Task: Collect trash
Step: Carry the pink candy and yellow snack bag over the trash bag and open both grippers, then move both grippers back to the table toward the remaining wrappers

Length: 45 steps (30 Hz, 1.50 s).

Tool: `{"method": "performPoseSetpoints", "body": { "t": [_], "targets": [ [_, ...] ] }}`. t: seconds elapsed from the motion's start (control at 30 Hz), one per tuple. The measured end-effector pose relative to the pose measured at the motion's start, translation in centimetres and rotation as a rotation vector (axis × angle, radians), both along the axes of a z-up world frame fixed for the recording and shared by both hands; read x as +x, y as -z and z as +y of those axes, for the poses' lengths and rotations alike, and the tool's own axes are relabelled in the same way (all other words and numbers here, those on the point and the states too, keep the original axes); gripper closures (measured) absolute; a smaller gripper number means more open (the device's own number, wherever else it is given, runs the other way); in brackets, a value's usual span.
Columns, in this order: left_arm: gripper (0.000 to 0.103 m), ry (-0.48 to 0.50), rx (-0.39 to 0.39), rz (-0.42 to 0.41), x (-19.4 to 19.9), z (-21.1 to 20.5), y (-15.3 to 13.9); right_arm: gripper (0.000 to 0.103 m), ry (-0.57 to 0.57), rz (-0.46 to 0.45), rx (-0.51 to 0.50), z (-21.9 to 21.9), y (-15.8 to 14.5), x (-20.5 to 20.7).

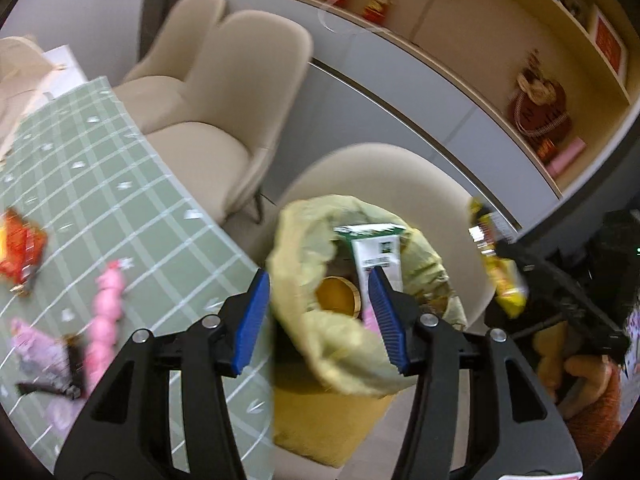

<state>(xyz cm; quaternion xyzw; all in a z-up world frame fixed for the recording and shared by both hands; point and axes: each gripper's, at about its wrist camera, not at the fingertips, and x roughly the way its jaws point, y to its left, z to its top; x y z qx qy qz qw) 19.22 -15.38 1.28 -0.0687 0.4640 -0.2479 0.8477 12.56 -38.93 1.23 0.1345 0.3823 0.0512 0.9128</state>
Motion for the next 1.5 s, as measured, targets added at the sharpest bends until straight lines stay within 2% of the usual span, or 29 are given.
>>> {"method": "performPoseSetpoints", "body": {
  "t": [0.17, 0.3, 0.5, 0.57, 0.6, 0.63, 0.67, 0.7, 0.9, 1.1, 1.3, 1.4, 1.5],
  "targets": [
    [0.054, -0.083, 0.039, -0.022, -1.9, 4.3, -1.1, 0.089, -0.133, 0.090, 0.064, 4.1, 5.4, 3.6],
    [0.054, -0.146, 0.068, -0.022, -3.3, 7.7, -1.4, 0.089, -0.172, 0.245, -0.020, 6.1, 10.4, 6.0],
    [0.054, -0.213, 0.079, 0.002, -4.7, 11.8, -0.9, 0.089, -0.157, 0.277, -0.044, 6.4, 11.6, 6.5],
    [0.054, -0.215, 0.079, 0.007, -4.9, 12.7, -0.7, 0.088, -0.143, 0.276, -0.058, 6.7, 11.4, 6.3],
    [0.054, -0.215, 0.077, 0.008, -5.1, 13.1, -0.6, 0.084, -0.135, 0.275, -0.065, 7.0, 11.2, 6.3],
    [0.054, -0.213, 0.076, 0.010, -5.2, 13.3, -0.5, 0.080, -0.122, 0.271, -0.073, 7.3, 10.8, 6.2],
    [0.054, -0.211, 0.072, 0.014, -5.2, 13.6, -0.4, 0.068, -0.113, 0.263, -0.074, 7.2, 10.6, 5.6],
    [0.054, -0.211, 0.069, 0.016, -5.1, 13.8, -0.4, 0.062, -0.107, 0.253, -0.072, 6.9, 10.1, 5.2],
    [0.054, -0.222, 0.064, 0.013, -5.1, 16.7, -0.3, 0.058, -0.070, 0.200, -0.118, 8.6, 7.6, 3.1],
    [0.054, -0.235, 0.044, 0.009, -4.9, 20.1, -0.2, 0.058, -0.015, 0.128, -0.164, 11.1, 4.3, 0.6],
    [0.054, -0.217, 0.033, -0.019, -4.6, 22.9, 0.1, 0.058, -0.012, 0.057, -0.153, 15.3, 1.1, -1.2],
    [0.054, -0.222, 0.052, -0.031, -4.4, 24.2, 0.8, 0.058, -0.010, 0.046, -0.137, 18.0, 0.5, -1.9],
    [0.054, -0.212, 0.055, -0.008, -3.9, 25.7, 1.7, 0.055, -0.021, 0.041, -0.119, 20.7, 0.2, -2.1]
  ]
}}
